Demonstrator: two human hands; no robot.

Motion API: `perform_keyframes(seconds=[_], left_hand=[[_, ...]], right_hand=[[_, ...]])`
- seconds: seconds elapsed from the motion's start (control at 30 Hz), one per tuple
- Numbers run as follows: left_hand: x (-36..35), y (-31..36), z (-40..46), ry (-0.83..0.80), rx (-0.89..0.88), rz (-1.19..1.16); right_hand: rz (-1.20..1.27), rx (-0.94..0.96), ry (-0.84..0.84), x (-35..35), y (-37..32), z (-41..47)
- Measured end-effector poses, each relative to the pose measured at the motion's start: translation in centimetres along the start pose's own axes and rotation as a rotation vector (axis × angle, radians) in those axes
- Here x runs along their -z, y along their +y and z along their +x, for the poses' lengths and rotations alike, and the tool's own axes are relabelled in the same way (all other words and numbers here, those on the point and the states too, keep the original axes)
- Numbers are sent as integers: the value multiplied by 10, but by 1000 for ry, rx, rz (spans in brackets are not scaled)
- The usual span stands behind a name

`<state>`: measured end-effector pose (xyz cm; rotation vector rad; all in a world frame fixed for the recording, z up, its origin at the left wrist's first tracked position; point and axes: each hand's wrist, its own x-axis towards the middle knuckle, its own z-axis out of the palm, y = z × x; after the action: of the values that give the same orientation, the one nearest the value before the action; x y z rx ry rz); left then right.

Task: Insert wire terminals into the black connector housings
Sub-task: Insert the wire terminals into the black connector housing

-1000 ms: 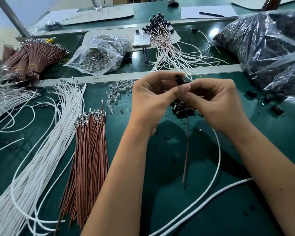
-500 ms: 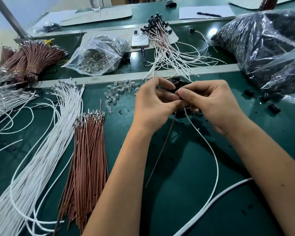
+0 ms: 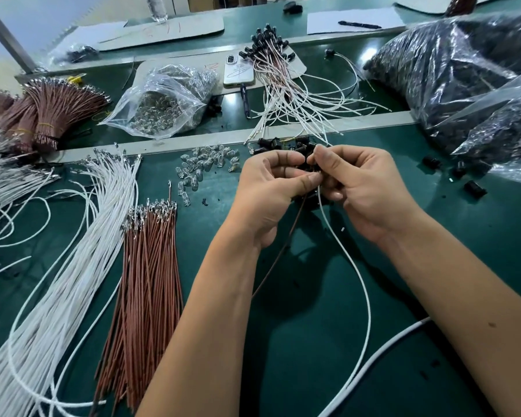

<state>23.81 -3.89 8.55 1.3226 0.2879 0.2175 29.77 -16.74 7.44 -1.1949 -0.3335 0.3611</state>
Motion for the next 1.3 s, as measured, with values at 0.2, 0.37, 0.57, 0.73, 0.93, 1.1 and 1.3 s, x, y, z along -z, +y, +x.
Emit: perform_keyframes(seconds=[0.2, 0.37, 0.57, 0.73, 0.93, 1.1, 1.3], left_hand=[[1, -2, 0, -6, -3, 33], [-2, -7, -3, 4, -80, 122], [-5, -7, -4, -56, -125, 150], [-8, -6, -4, -57, -116, 140], [-5, -9, 0, -48, -144, 162], [4, -9, 0, -15, -275, 237], [14, -4, -1, -58, -419, 194]], right_hand=[[-26, -7, 48, -1, -2, -2], [-76, 25, 89, 2, -5, -1], [-78, 64, 65, 2, -3, 1], [50, 5, 106, 0, 1, 2], [69, 41, 134, 0, 2, 1], [-347, 358, 19, 8, -2, 0], [-685, 622, -31, 8, -5, -3]])
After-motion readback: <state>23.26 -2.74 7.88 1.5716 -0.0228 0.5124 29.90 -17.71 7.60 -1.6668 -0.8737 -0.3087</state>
